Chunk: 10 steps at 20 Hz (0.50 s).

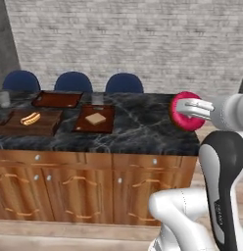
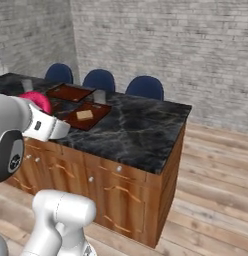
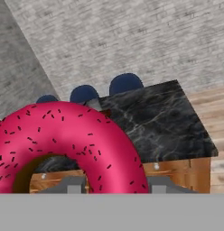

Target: Take the donuts from the fridge and place them on the empty tray on the dining counter.

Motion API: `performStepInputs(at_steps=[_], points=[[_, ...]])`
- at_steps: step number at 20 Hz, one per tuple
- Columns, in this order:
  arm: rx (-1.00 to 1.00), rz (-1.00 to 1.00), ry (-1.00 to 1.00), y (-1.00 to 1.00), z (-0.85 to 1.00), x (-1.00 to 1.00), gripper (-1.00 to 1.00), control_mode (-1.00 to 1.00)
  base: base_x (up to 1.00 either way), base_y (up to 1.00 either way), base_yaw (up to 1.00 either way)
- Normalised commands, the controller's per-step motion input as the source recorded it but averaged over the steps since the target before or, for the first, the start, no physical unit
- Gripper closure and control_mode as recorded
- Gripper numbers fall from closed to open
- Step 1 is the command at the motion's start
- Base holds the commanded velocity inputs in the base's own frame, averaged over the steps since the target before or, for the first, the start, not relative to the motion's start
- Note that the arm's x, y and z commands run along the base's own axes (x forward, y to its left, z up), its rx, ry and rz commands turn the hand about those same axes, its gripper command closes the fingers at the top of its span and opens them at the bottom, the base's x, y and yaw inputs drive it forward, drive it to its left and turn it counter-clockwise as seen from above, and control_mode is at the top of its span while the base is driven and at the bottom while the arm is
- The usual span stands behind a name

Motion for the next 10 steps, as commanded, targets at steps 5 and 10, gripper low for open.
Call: performStepInputs(at_steps=[5,10], points=[[0.00,0.00,0.00,0.00,0.00,0.00,1.00,1.00,0.67,0.45,-0.06],[0.00,0.00,0.00,0.00,0.00,0.00,1.00,1.00,0.81,0.31,0.12]])
